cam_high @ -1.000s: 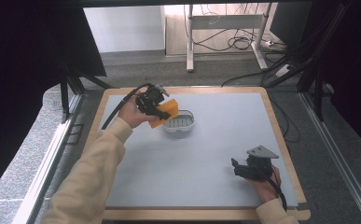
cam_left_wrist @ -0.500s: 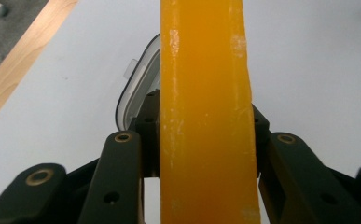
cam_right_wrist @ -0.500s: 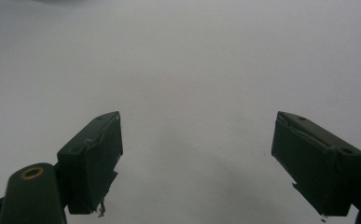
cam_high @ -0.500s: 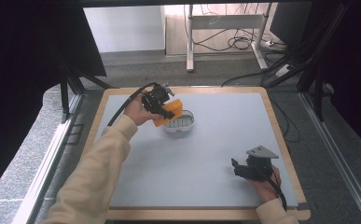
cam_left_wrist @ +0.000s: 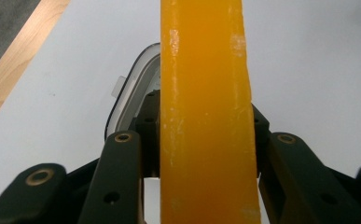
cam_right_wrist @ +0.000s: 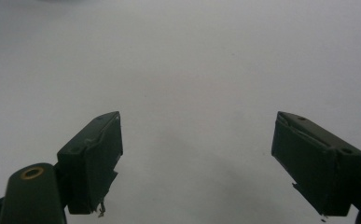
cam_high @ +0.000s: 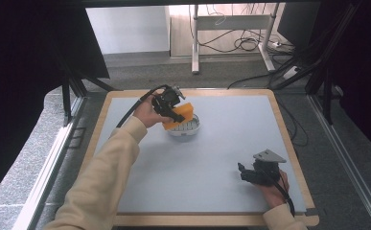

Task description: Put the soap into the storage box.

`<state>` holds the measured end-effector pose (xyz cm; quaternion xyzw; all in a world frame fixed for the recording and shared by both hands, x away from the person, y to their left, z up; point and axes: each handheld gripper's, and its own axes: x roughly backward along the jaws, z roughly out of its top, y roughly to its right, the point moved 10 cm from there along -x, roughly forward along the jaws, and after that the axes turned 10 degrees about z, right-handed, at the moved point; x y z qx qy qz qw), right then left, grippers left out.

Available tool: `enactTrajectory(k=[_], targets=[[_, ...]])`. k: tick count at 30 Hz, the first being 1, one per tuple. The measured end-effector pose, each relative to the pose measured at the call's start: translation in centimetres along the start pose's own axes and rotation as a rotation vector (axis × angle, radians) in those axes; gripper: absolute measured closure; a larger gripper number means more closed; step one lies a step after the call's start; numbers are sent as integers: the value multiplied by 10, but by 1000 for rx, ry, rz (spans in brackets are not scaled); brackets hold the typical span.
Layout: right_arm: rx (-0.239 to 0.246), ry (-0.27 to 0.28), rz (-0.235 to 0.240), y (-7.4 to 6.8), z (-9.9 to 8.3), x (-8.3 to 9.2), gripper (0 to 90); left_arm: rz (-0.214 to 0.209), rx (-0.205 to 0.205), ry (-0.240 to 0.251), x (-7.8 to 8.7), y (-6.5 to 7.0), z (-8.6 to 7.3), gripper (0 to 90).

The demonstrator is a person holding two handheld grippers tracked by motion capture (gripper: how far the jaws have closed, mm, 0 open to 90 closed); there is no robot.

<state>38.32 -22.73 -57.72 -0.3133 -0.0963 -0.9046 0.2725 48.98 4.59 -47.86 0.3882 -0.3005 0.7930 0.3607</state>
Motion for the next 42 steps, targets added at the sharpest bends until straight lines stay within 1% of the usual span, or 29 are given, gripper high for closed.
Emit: enactTrajectory(k=[4, 7, 11, 14, 17, 18, 20, 22, 25, 28, 31, 34, 39, 40, 42], targets=[[1, -3, 2, 0, 0, 0, 165, 4, -14, -24, -4, 0, 0, 621], [6, -1, 2, 0, 0, 0, 164, -8, -16, -20, -6, 0, 4, 620], [-4, -1, 3, 0, 0, 1, 165, -22, -21, -16, -8, 1, 9, 621], [-1, 7, 10, -2, 1, 2, 164, -22, -37, -20, -11, 0, 13, 620], [3, 9, 14, -3, 2, 2, 163, -24, -39, -19, -14, -2, 15, 620], [5, 7, 13, -2, 1, 2, 164, -26, -48, -22, -16, -2, 16, 620], [1, 8, 15, -2, 1, 2, 163, -33, -50, -20, -19, -2, 16, 620], [0, 10, 14, -2, 1, 2, 163, -44, -54, -28, -23, -3, 15, 621], [2, 11, 13, -2, 2, 3, 163, -42, -60, -43, -28, -5, 12, 620], [3, 11, 14, -2, 2, 3, 163, -48, -70, -48, -32, -5, 10, 621], [11, 12, 12, -3, 2, 3, 163, -55, -75, -43, -35, -5, 11, 620], [13, 14, 12, -3, 2, 4, 163, -52, -81, -38, -38, -8, 11, 620], [17, 14, 10, -2, 2, 4, 163, -75, -97, -30, -47, -9, 8, 620], [15, 13, 9, -2, 2, 4, 163, -80, -109, -36, -49, -10, 7, 620], [13, 12, 8, -1, 2, 4, 163, -74, -108, -40, -53, -11, 6, 620]])
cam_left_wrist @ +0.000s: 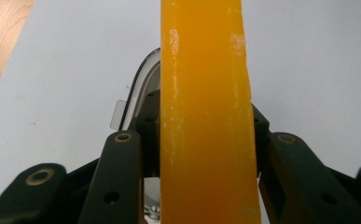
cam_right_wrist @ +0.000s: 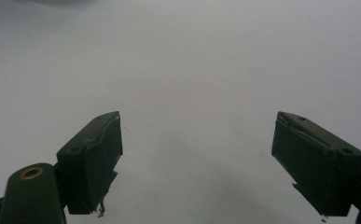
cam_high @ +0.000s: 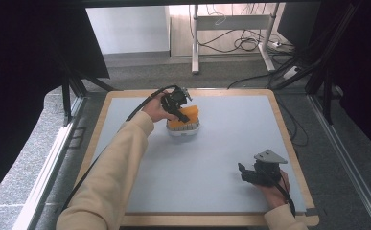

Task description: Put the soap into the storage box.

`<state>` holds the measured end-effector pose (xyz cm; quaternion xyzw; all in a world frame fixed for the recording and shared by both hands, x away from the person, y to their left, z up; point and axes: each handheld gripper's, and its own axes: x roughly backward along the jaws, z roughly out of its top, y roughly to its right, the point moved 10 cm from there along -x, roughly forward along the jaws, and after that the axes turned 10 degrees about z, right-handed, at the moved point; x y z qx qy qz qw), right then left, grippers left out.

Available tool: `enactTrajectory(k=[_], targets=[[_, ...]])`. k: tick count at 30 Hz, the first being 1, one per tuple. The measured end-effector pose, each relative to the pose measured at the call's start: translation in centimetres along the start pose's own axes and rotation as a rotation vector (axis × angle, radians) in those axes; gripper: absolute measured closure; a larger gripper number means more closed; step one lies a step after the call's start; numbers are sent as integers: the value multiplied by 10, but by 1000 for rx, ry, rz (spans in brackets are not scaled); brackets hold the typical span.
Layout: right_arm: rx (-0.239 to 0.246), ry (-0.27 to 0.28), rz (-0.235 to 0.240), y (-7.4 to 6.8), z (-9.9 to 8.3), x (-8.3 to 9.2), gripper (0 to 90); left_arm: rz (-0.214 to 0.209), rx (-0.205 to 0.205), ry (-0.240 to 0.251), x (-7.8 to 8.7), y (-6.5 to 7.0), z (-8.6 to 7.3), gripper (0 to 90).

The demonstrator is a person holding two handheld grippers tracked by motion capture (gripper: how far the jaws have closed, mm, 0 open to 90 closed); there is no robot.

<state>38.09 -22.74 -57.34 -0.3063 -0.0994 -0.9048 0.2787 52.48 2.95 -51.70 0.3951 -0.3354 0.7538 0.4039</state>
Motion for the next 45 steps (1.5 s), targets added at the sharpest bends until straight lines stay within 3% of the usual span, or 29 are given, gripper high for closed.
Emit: enactTrajectory(k=[6, 10, 16, 21, 29, 41, 45], targets=[[-3, -6, -7, 1, -2, 0, 163, -19, -7, 2, -8, -2, -1, 620], [-11, -7, -10, 3, -3, 0, 163, -32, -45, 20, -10, -2, 1, 620], [-6, -9, -12, 3, -3, 0, 162, -53, -68, 21, -15, -1, 4, 620], [-7, -12, -14, 4, -4, 0, 163, -70, -55, 26, -18, -1, 2, 620], [-6, -15, -12, 3, -4, 0, 162, -71, -70, 14, -15, -1, -3, 620], [-4, -17, -16, 3, -5, -1, 162, -102, -62, 12, -29, 1, -7, 619], [3, -11, -22, 3, -3, -1, 163, -67, -65, 12, -31, -4, -7, 618]])
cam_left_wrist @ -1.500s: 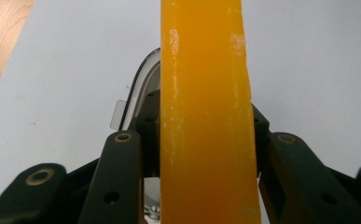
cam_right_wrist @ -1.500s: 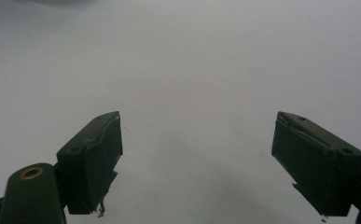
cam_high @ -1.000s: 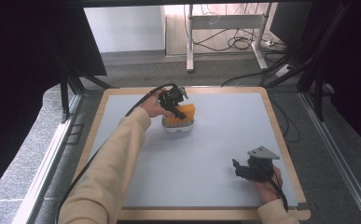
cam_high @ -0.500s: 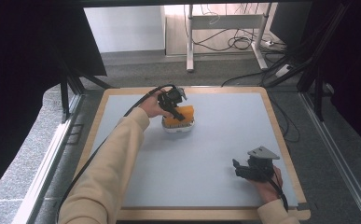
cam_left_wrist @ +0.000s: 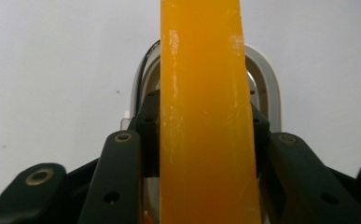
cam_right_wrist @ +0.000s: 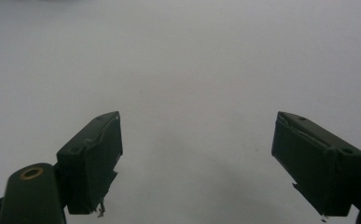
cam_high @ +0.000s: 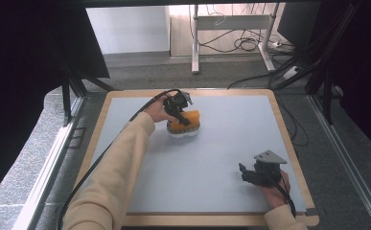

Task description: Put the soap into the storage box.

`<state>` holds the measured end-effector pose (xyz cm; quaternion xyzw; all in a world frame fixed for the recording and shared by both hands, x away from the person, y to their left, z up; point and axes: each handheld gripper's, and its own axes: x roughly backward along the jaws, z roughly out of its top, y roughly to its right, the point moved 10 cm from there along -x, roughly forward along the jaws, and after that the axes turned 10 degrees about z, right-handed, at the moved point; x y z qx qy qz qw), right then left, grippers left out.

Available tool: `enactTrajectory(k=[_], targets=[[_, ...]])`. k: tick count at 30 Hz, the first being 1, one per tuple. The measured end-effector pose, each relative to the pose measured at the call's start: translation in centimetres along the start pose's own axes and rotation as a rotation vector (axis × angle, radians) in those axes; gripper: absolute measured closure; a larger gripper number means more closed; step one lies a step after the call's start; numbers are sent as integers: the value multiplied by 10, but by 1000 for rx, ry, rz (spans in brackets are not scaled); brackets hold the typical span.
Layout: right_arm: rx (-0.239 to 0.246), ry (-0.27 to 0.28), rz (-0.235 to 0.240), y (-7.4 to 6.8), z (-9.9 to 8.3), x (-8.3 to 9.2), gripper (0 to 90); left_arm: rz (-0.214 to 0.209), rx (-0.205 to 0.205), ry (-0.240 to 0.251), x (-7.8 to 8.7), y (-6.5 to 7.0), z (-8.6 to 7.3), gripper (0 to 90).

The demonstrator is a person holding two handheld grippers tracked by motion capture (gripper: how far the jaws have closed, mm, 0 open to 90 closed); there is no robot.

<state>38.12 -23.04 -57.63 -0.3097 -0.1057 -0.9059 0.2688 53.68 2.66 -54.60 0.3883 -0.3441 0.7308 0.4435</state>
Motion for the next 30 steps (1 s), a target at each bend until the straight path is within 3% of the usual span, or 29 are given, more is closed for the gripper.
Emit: enactTrajectory(k=[5, 12, 14, 19, 30], targets=[[6, -1, 0, -1, 0, 0, 163, 59, 27, 43, 9, -9, 5, 530], [9, 3, -3, -1, 1, 0, 163, 153, 41, 44, 18, -19, 6, 404], [8, 2, -2, -1, 1, 0, 163, 157, 61, 64, 23, -21, 8, 385], [4, 2, 0, 0, 1, 0, 163, 188, 64, 95, 38, -22, 12, 374], [-7, 16, -7, 5, -1, 4, 163, 208, 113, 137, 68, -4, -4, 348]])
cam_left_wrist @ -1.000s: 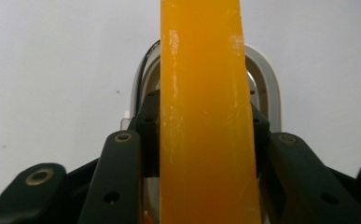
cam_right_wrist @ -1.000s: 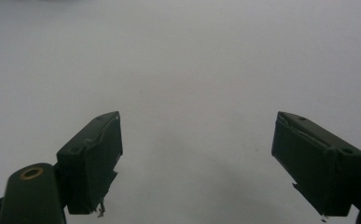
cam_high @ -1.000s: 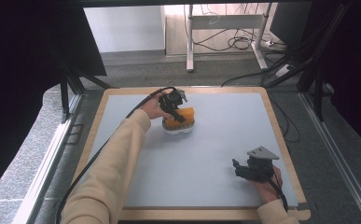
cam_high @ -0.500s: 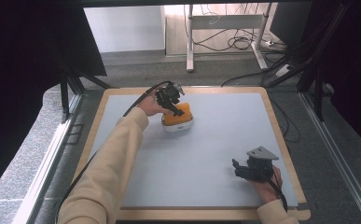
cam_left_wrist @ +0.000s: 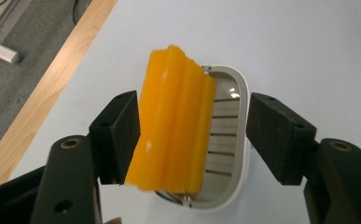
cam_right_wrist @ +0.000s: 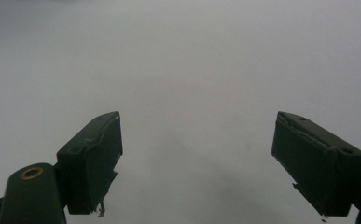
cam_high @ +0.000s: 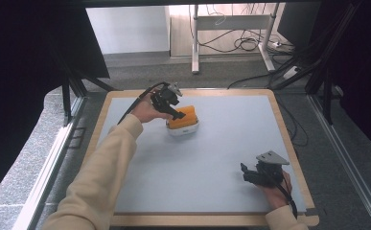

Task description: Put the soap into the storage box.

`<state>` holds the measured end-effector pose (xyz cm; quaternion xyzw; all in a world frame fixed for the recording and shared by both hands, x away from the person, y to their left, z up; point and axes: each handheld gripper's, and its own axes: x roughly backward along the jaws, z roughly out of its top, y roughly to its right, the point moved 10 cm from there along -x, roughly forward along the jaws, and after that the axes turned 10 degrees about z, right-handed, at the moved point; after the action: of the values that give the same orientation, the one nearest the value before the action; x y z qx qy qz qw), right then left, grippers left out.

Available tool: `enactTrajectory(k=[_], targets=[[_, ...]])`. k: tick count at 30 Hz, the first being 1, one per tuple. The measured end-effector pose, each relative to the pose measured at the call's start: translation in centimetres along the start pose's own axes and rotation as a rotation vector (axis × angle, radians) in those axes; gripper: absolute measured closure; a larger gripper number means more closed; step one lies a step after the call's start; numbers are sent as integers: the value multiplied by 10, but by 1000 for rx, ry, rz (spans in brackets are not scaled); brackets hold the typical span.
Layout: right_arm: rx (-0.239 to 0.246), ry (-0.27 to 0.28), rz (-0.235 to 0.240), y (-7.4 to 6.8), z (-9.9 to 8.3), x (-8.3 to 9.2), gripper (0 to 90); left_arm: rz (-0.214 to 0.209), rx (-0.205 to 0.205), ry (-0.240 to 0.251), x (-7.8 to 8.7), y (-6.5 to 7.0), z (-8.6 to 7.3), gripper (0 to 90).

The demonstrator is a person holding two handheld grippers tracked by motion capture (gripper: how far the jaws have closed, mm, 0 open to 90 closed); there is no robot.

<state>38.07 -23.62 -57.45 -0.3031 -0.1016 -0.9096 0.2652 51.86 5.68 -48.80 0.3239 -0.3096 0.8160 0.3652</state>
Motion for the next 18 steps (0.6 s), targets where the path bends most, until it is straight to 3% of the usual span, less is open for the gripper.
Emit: enactTrajectory(k=[6, 18], targets=[[4, -3, -1, -1, -1, 1, 163, 4, 56, 11, 11, 6, -13, 337], [15, -6, -3, -4, 2, -1, 163, -4, 105, 46, 41, 36, -46, 316]])
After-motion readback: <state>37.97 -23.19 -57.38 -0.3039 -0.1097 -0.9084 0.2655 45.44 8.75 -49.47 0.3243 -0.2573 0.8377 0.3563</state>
